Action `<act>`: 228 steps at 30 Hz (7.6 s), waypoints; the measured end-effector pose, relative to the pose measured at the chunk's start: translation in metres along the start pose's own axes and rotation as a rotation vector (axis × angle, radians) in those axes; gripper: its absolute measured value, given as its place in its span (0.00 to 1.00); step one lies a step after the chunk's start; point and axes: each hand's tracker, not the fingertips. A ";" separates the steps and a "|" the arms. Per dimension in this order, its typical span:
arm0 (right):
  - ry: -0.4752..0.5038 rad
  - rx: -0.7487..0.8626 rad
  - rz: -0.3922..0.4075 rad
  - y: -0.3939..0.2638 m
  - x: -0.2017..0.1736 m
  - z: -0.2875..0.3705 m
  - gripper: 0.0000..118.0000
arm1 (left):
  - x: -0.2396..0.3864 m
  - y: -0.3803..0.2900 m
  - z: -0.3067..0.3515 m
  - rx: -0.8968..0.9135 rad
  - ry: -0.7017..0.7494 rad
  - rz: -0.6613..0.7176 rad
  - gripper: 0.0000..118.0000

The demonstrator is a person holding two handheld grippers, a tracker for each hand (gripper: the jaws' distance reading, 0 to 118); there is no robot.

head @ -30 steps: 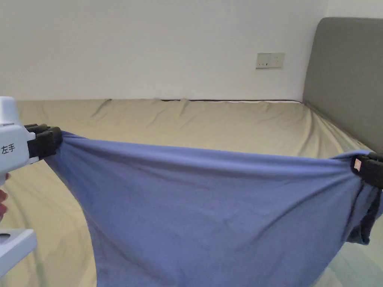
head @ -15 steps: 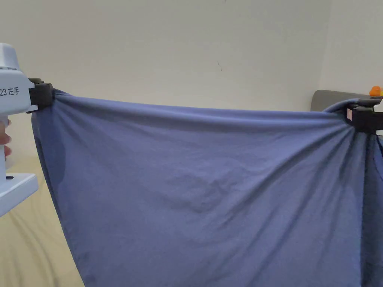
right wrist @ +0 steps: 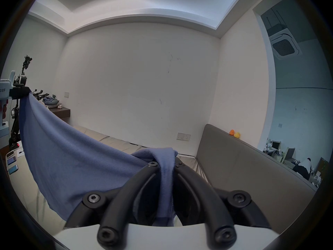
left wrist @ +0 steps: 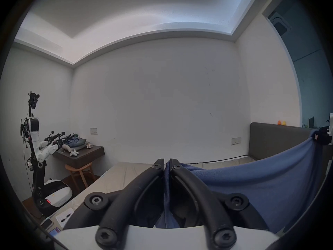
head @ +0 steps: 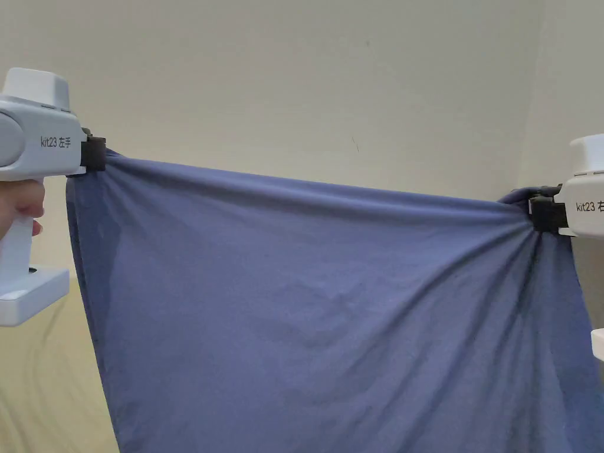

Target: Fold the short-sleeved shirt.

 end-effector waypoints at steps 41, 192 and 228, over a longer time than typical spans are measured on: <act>-0.059 -0.275 -0.142 -0.275 -0.095 -0.135 0.07 | 0.045 -0.326 -0.075 -0.380 0.003 0.034 0.01; 0.057 -0.397 0.050 -0.280 -0.043 0.197 0.12 | 0.021 -0.185 -0.028 -0.346 -0.222 0.196 0.02; -0.092 -0.022 -0.104 -0.008 -0.009 -0.061 0.08 | -0.048 -0.097 -0.044 -0.097 0.157 -0.068 0.02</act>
